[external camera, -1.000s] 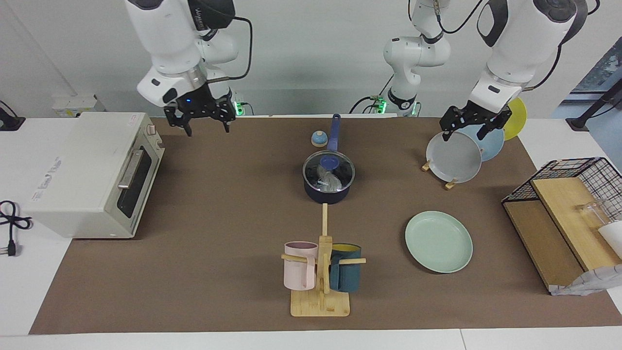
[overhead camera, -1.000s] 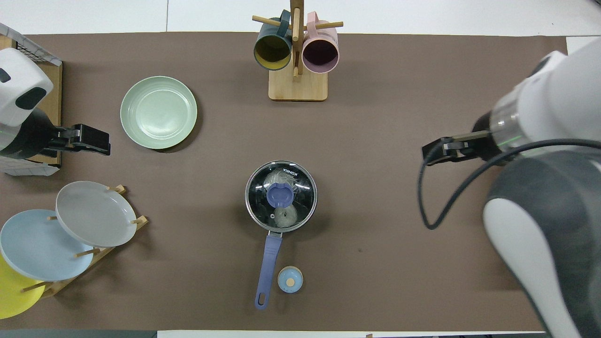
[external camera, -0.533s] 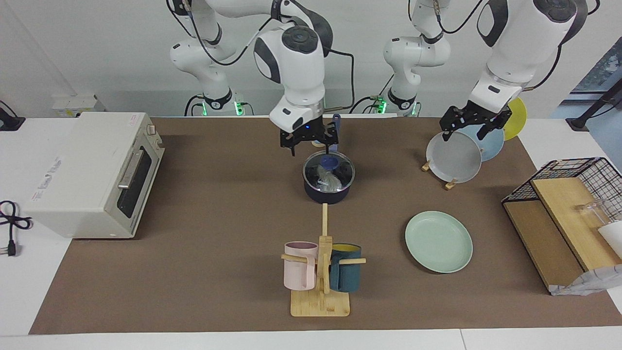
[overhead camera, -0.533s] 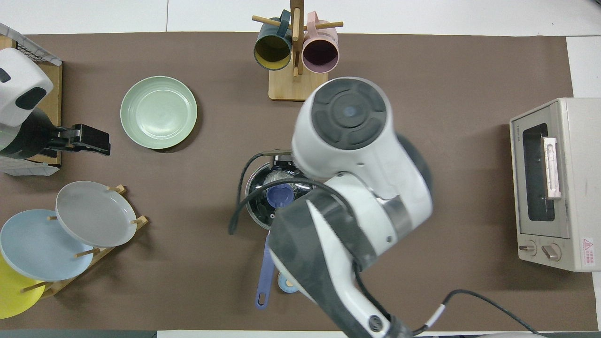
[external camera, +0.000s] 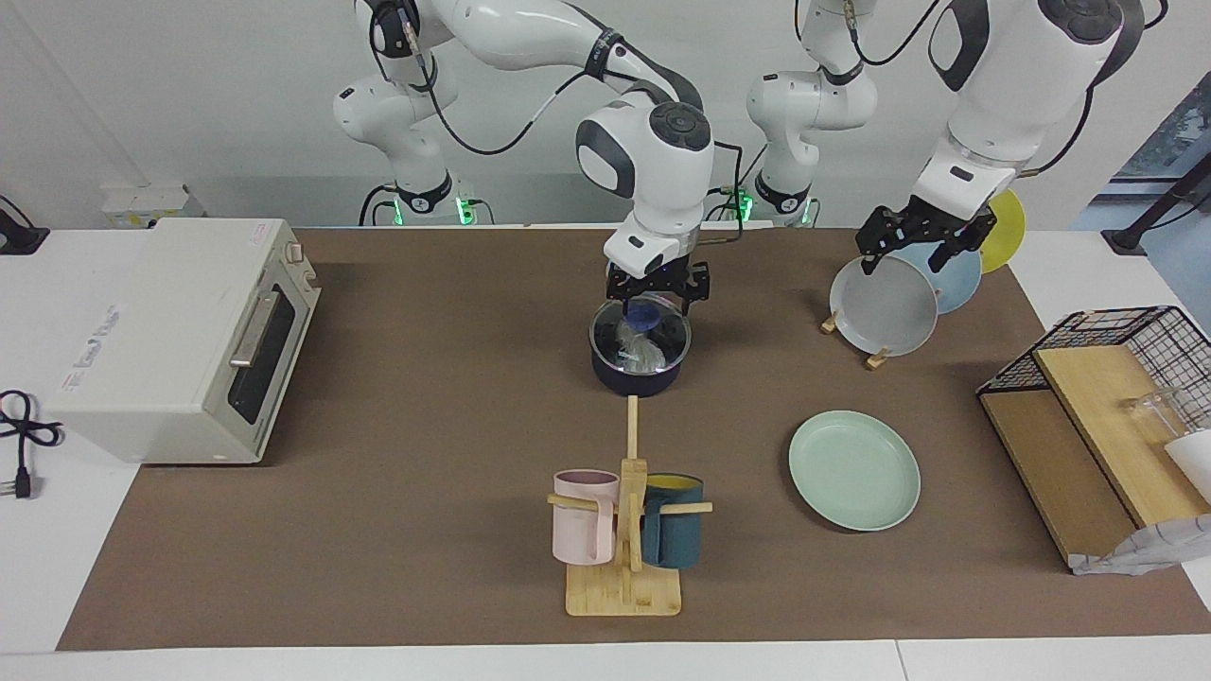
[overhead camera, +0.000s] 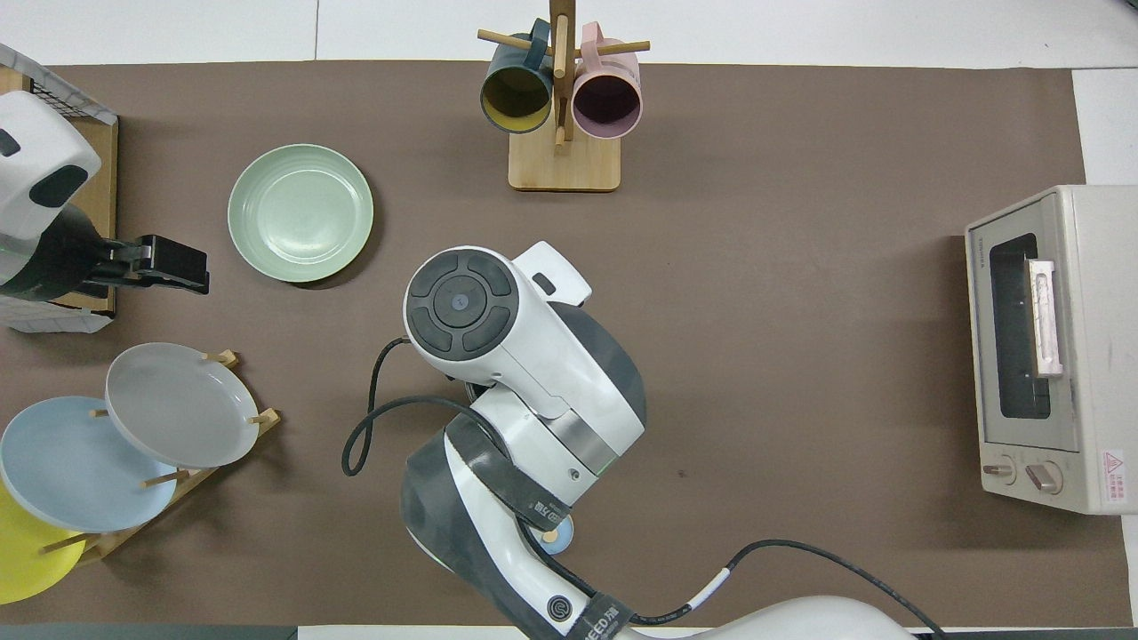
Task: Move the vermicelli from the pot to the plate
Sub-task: 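Grasp the glass lid knob with the right gripper and lift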
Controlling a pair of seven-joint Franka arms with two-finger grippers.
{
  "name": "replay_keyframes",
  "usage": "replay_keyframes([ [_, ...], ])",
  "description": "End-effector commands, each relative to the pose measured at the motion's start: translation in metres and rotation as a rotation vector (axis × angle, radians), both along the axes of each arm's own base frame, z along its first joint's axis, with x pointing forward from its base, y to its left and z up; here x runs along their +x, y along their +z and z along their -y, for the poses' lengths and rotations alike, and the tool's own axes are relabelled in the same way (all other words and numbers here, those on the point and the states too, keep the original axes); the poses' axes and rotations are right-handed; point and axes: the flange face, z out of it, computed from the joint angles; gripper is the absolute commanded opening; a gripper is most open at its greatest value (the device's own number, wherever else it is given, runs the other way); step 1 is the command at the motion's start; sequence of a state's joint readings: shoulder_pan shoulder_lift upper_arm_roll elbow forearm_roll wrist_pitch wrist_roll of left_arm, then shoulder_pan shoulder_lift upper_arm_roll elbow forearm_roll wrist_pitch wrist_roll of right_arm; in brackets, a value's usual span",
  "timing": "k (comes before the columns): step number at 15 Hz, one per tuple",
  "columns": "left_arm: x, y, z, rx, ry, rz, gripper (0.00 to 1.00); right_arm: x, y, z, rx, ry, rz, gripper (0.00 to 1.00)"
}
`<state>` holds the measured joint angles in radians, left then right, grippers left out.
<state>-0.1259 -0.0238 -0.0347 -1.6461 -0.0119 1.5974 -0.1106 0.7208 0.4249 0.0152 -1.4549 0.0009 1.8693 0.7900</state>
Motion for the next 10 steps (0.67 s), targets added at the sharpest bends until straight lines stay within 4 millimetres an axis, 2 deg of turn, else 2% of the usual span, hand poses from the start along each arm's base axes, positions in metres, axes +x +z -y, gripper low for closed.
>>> replay_keyframes([
  [1, -0.002, -0.001, -0.002, -0.012, 0.005, -0.002, 1.00, 0.000, -0.013, 0.008, -0.009, -0.004, 0.010, 1.00],
  [4, -0.002, -0.001, -0.002, -0.012, 0.006, -0.002, 1.00, -0.006, -0.025, 0.015, -0.018, -0.004, -0.003, 1.00],
  [8, -0.002, -0.001, -0.003, -0.012, 0.008, -0.002, 1.00, -0.009, -0.029, 0.016, -0.017, 0.000, -0.005, 1.00],
  [10, -0.002, -0.001, -0.002, -0.012, 0.005, -0.002, 1.00, -0.011, -0.030, 0.015, -0.021, 0.003, -0.009, 0.87],
])
